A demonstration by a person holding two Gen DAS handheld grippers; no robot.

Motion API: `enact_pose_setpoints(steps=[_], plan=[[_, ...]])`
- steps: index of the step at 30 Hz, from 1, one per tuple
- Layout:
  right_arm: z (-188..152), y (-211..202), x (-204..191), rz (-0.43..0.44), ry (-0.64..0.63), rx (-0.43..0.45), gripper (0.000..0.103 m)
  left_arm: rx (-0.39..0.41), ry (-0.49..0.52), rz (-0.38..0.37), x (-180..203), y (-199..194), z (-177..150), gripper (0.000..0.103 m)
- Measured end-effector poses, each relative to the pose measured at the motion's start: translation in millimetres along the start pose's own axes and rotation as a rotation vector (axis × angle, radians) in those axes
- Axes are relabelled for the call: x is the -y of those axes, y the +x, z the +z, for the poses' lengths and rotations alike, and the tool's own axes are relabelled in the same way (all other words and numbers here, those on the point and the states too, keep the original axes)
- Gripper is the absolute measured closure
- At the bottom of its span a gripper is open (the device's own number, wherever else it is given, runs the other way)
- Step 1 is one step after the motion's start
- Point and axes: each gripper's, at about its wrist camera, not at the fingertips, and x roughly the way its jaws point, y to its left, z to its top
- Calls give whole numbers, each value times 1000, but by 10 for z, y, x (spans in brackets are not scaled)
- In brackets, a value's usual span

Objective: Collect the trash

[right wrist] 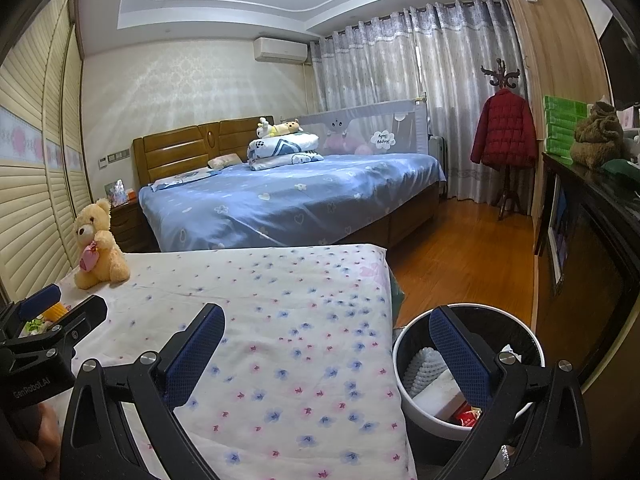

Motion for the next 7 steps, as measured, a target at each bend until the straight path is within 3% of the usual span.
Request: enact_pose_setpoints(steps=[7], plan=[[-27, 39, 27, 2, 10, -11, 0, -16, -2, -5, -25, 60, -10, 1]])
